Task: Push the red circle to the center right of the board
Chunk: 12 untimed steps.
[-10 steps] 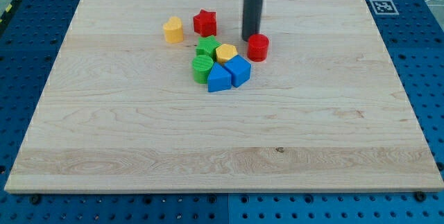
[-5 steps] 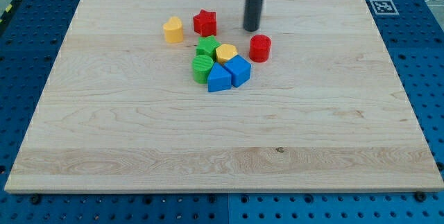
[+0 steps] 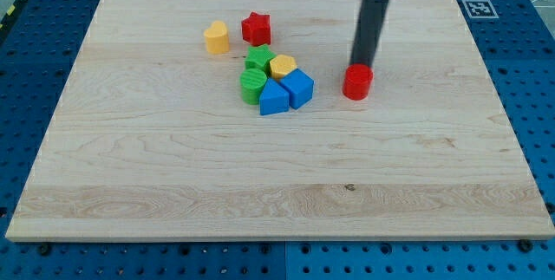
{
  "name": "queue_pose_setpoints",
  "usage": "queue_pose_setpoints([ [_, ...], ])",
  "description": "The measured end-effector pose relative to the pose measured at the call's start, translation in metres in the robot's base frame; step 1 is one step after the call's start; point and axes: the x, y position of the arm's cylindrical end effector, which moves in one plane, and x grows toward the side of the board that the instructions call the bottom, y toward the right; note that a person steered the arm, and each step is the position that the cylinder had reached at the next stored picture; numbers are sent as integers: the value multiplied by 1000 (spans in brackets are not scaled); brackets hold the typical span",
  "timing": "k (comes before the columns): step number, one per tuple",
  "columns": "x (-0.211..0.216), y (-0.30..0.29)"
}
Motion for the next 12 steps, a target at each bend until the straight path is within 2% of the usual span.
queue_pose_setpoints([
  [1, 7, 15],
  [3, 2, -38],
  [5, 1, -52],
  [12, 129, -62],
])
